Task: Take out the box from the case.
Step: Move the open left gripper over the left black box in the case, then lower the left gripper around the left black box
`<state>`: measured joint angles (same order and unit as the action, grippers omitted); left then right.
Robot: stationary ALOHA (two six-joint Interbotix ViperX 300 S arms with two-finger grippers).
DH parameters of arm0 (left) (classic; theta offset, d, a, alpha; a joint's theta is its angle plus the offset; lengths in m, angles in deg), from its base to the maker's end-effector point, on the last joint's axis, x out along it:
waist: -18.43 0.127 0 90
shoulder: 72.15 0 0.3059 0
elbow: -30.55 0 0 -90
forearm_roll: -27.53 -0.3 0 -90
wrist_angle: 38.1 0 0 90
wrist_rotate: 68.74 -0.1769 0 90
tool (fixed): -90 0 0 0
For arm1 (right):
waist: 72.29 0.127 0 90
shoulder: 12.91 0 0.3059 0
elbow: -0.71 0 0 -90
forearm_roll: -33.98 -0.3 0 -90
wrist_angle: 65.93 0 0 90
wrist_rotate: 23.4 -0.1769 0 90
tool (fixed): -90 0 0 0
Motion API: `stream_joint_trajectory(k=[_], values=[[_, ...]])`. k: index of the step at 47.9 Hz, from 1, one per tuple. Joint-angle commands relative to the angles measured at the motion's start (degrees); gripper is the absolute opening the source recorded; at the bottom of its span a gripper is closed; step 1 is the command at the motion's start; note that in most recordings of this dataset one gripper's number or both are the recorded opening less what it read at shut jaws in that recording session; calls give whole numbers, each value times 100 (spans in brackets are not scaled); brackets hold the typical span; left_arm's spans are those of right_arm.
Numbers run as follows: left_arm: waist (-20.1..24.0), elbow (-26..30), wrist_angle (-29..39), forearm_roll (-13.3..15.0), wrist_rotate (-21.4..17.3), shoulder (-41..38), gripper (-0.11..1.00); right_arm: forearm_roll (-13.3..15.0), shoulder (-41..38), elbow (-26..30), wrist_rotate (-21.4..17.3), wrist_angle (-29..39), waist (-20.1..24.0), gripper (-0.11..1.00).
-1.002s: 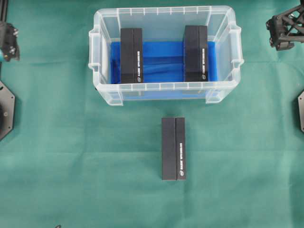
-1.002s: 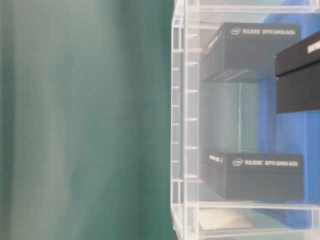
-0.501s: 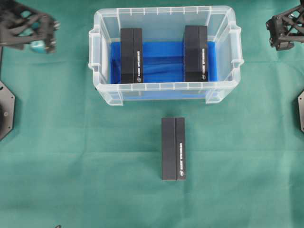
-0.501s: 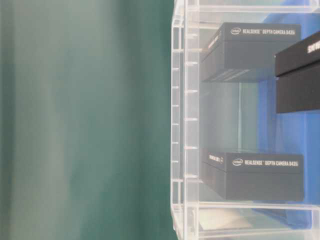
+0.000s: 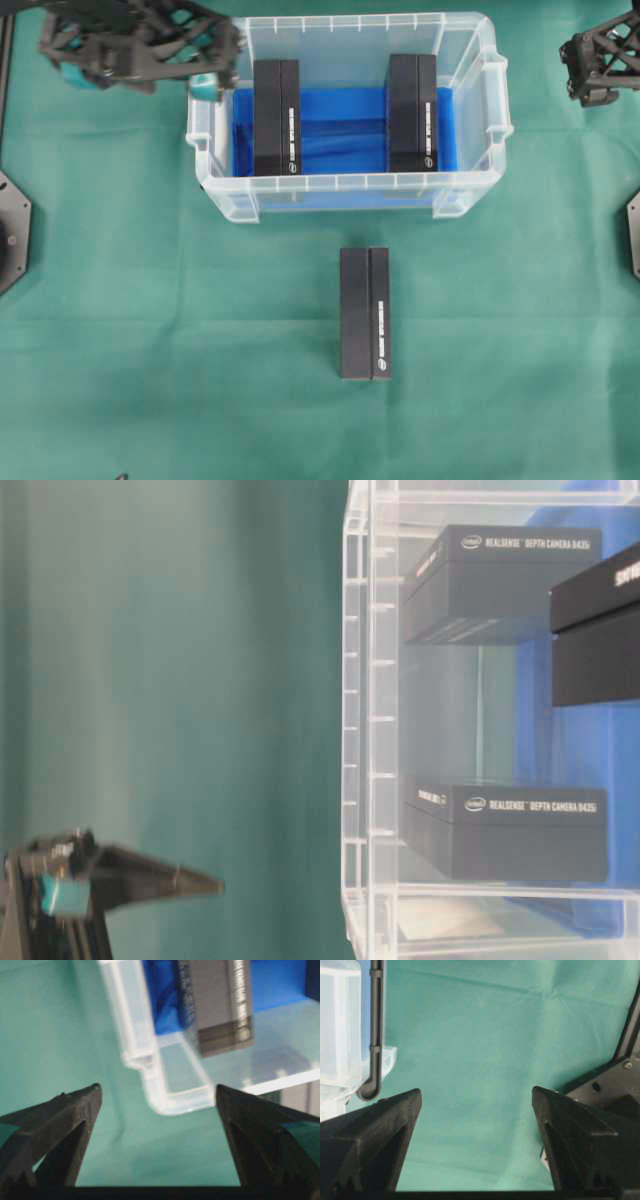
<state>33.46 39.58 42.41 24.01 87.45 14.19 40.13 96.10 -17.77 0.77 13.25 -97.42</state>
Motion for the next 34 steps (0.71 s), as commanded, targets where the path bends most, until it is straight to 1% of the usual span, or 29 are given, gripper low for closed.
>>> stream_joint_trajectory(k=[1, 8, 20, 27, 34], values=[[-62, 404, -9, -35, -18, -176, 98, -9, 18, 53, 9, -18, -9, 87], [-123, 817, 35, -35, -9, -589, 98, 0, 18, 53, 18, -53, -9, 87], [-158, 1389, 114, -53, -9, -1028, 98, -9, 18, 53, 18, -158, -9, 87], [-167, 1635, 299, -88, -9, -1195, 98, -18, 9, 53, 44, -158, -9, 87], [-185, 1758, 387, -97, 0, -1301, 98, -18, 18, 53, 62, -158, -9, 87]])
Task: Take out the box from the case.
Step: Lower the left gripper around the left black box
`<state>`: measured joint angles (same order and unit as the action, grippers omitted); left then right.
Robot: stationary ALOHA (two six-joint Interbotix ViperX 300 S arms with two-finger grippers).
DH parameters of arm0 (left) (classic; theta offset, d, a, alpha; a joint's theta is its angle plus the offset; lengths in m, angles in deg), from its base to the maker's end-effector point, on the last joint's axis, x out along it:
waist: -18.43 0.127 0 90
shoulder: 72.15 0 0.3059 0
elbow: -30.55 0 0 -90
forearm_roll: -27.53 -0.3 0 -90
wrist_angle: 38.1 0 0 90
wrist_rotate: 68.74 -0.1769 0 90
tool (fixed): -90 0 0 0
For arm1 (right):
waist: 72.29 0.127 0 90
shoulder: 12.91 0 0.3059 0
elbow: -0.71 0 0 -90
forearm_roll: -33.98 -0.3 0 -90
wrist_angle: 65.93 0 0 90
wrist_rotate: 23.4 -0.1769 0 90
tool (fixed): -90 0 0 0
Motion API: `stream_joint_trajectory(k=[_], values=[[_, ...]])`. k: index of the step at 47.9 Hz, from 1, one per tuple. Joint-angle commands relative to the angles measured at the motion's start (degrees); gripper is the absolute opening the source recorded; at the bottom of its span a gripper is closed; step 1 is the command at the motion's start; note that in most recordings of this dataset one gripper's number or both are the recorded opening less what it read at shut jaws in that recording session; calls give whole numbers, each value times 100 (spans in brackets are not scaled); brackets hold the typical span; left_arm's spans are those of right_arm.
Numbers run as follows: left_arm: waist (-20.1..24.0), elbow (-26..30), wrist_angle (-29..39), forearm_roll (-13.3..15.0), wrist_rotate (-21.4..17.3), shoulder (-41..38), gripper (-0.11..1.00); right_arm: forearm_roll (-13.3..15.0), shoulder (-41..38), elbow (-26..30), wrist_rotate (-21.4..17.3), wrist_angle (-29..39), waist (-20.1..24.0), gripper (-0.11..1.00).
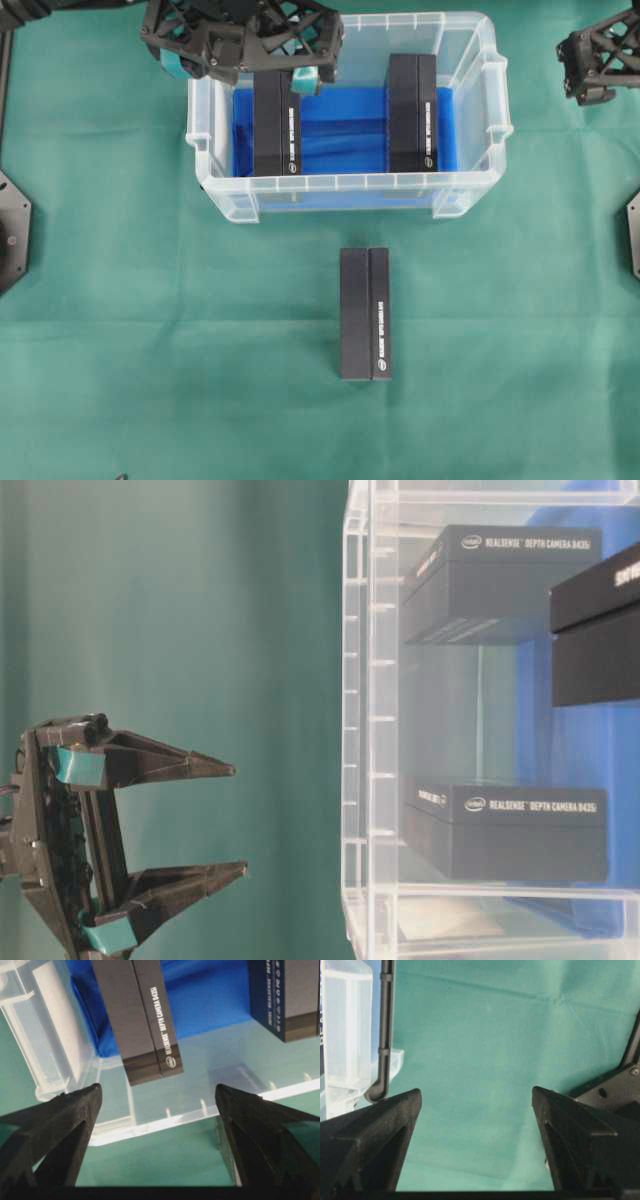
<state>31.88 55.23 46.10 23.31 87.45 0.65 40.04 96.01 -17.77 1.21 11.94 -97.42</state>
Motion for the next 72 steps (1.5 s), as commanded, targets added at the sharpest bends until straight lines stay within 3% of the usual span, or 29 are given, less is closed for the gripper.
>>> stream_joint_trajectory(k=[1, 72], values=[[-26, 202, 18, -35, 0, 44, 98, -18, 26, 53, 18, -26, -9, 87], [-35, 149, -18, -53, 105, 18, 98, -26, 26, 53, 0, -105, -9, 87]])
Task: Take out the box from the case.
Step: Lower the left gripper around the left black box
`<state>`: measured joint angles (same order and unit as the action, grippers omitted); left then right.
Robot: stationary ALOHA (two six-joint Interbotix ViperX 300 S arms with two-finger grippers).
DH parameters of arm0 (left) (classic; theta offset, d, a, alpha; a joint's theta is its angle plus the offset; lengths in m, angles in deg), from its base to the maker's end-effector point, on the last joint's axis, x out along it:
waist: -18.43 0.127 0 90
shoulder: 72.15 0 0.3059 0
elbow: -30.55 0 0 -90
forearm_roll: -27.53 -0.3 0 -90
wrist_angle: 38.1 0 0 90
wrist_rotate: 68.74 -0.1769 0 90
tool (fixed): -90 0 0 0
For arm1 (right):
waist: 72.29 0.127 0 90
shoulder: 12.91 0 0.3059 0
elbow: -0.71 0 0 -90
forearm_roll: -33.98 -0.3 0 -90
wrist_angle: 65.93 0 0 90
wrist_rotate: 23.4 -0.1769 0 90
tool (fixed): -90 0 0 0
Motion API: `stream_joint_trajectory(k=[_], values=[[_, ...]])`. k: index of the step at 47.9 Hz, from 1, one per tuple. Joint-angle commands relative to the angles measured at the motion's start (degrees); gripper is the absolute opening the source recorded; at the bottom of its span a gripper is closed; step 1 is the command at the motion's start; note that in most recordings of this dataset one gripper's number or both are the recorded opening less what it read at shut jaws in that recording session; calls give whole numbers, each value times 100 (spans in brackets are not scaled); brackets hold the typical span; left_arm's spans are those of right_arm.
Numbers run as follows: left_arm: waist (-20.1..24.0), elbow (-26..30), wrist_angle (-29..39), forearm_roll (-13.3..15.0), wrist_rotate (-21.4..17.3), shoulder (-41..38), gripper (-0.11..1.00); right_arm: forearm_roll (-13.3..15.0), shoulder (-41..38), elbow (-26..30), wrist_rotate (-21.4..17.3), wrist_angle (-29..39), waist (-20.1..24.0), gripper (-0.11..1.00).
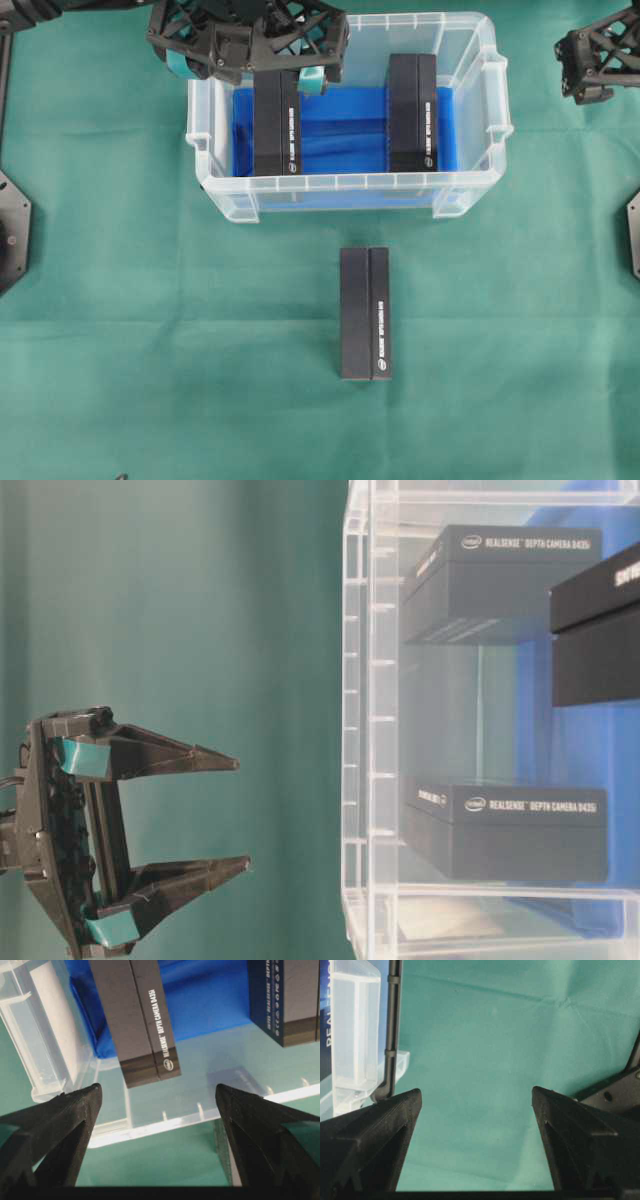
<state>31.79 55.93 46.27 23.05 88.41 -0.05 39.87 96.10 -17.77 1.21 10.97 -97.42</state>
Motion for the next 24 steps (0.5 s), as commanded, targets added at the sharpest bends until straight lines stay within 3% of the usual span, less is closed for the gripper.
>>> stream_joint_trajectory(k=[1, 24], values=[[-35, 62, -44, -26, 18, 88, 98, -9, 18, 53, 0, -9, -9, 87], [-35, -554, -571, -26, 114, 62, 98, 0, 18, 0, 0, -26, -9, 87]])
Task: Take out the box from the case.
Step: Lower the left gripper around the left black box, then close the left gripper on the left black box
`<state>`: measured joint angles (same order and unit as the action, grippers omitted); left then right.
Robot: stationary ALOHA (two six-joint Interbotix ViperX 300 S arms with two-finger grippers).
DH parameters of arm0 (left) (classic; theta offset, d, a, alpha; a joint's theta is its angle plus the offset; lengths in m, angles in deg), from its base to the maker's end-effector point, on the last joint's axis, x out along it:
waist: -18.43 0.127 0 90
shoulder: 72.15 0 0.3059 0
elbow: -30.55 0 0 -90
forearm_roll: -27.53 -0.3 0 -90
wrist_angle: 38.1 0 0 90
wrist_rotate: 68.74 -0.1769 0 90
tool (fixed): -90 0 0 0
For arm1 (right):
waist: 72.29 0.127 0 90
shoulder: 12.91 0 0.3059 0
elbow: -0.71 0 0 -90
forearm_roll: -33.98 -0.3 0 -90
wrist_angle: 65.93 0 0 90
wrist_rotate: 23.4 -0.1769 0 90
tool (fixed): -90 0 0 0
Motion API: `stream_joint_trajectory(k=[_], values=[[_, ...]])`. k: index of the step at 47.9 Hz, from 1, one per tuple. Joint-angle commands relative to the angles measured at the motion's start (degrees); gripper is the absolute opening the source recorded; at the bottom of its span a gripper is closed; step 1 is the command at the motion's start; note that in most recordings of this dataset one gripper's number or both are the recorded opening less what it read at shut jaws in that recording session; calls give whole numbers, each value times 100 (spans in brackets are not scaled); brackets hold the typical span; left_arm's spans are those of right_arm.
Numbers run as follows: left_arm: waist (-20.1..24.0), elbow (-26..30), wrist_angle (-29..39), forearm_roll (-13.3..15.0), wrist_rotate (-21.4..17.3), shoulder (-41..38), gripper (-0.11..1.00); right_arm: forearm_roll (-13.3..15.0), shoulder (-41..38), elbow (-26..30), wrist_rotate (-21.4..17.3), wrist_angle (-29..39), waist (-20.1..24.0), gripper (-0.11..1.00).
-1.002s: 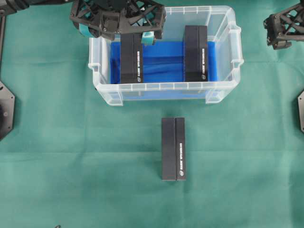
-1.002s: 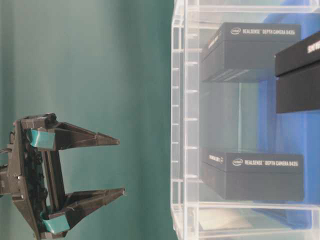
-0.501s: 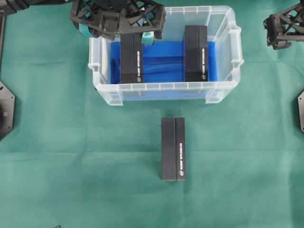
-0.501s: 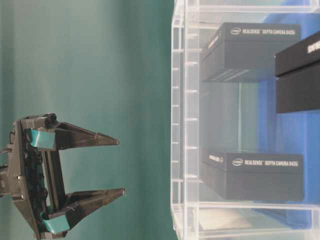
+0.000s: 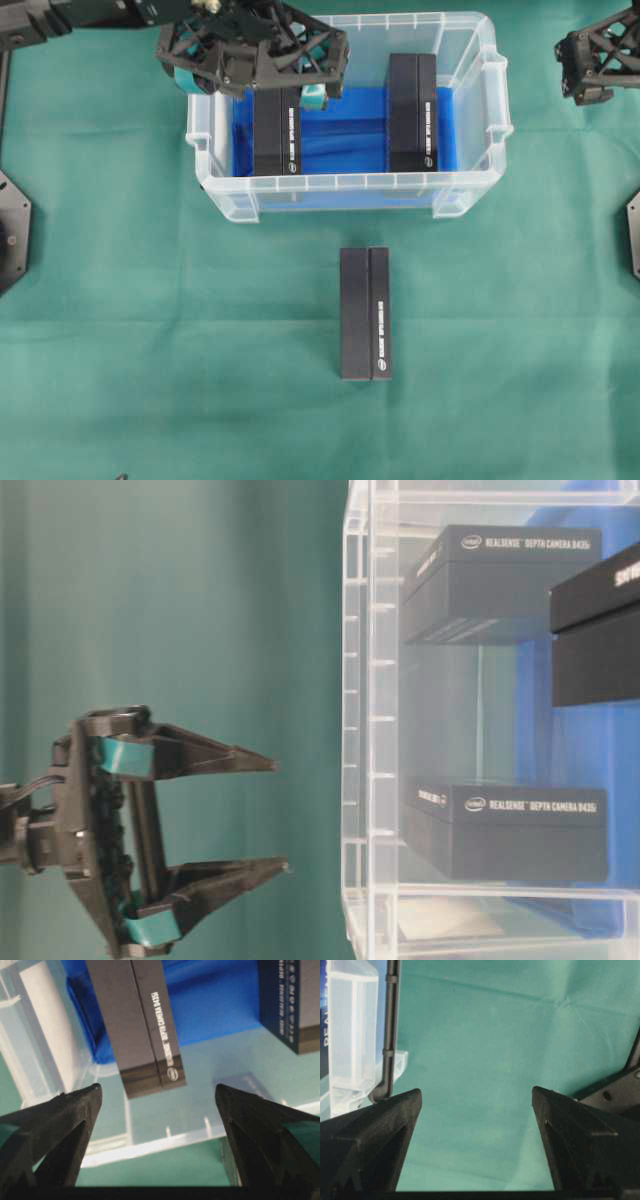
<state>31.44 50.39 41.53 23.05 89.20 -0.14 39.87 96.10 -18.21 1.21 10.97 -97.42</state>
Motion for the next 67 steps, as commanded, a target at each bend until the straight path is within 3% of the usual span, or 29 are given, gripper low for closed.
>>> stream_joint_trajectory(k=[1, 17, 38, 67], values=[[9, -44, -114, -26, 70, 79, 98, 0, 18, 44, 0, -26, -9, 87], [44, -545, -694, -62, 290, 26, 98, -9, 9, 9, 9, -18, -9, 87], [88, -606, -1020, -53, 334, -325, 98, 0, 18, -35, 26, -132, 0, 87], [88, -826, -940, -158, 352, -360, 98, 0, 18, -88, 70, -176, 18, 87]])
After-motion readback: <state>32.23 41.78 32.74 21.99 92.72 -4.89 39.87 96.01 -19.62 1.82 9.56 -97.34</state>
